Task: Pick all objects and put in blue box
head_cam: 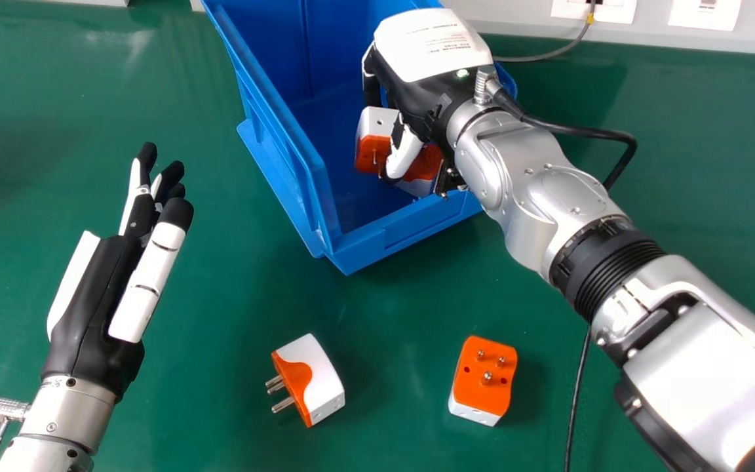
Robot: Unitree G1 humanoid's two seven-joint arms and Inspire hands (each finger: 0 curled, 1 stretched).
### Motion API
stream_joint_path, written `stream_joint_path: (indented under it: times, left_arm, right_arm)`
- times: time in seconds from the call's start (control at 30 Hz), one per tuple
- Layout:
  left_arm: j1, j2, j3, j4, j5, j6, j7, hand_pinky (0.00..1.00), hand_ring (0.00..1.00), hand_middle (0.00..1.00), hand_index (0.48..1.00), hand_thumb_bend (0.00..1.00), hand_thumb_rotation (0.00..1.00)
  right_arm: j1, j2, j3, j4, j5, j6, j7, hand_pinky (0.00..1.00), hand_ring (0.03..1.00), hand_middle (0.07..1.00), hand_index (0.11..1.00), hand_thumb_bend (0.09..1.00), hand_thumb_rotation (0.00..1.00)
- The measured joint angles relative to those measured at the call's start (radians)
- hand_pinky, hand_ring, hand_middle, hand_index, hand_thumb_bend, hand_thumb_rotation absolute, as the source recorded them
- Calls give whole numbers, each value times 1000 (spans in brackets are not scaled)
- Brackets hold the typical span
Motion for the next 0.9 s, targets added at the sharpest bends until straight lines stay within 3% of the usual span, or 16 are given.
stream_joint_path:
  times: [0.17, 0.23, 0.27, 0.3, 0.37, 0.4, 0.43, 0.5, 0.53, 0.63, 0.67, 0.7, 0.9]
  left_arm:
    - [0, 0, 0, -6, 1, 5, 3, 1000, 1000, 1000, 1000, 555, 944]
    - [0, 0, 0, -7, 1, 5, 10, 1000, 1000, 1000, 1000, 555, 944]
    - [-1, 0, 0, -7, 2, 5, 11, 1000, 1000, 1000, 1000, 548, 943]
    - [-2, 0, 0, -7, 3, 5, 11, 1000, 1000, 1000, 1000, 548, 943]
    - [-4, 0, -1, -7, 3, 5, 11, 1000, 1000, 1000, 1000, 540, 942]
    - [-4, 0, -2, -7, 3, 5, 11, 1000, 1000, 1000, 1000, 540, 942]
    - [-5, 0, -2, -6, 3, 5, 11, 1000, 1000, 1000, 1000, 540, 941]
    - [-6, 1, -3, -6, 3, 5, 10, 1000, 1000, 1000, 1000, 540, 941]
    - [-6, 1, -3, -6, 2, 6, 10, 1000, 1000, 1000, 1000, 549, 939]
    - [-6, 1, -3, -6, 1, 9, 9, 1000, 1000, 1000, 1000, 559, 937]
    - [-6, 1, -3, -6, 1, 11, 9, 1000, 1000, 1000, 1000, 568, 934]
    - [-6, 1, -3, -6, 1, 12, 9, 1000, 1000, 1000, 1000, 571, 932]
    - [-7, 0, -5, -6, 0, 16, 10, 1000, 1000, 1000, 1000, 560, 923]
  right_arm:
    - [0, 4, -24, 0, 56, 7, 31, 172, 380, 473, 514, 505, 0]
    - [0, 2, -23, -1, 69, 14, 49, 172, 380, 473, 514, 505, 0]
    - [0, 1, -20, -2, 68, 14, 50, 204, 396, 477, 583, 510, 0]
    - [0, -2, -15, -6, 68, 14, 50, 204, 396, 477, 583, 510, 0]
    - [0, -5, -6, -11, 66, 15, 49, 403, 589, 665, 726, 590, 109]
    - [1, -6, -2, -15, 64, 15, 48, 403, 589, 665, 726, 590, 109]
    - [2, -8, 2, -21, 63, 16, 46, 484, 665, 732, 781, 623, 158]
    - [2, -9, 9, -35, 60, 20, 39, 484, 665, 732, 781, 623, 158]
    - [2, -11, 14, -43, 58, 25, 38, 561, 732, 786, 825, 656, 206]
    - [2, -21, 30, -63, 37, 36, 37, 634, 786, 829, 860, 689, 255]
    - [2, -23, 33, -67, 33, 36, 37, 744, 863, 891, 910, 742, 335]
    - [2, -26, 35, -72, 30, 38, 38, 784, 891, 913, 928, 760, 363]
    - [30, -58, 48, -155, 26, 53, 63, 926, 965, 972, 977, 826, 466]
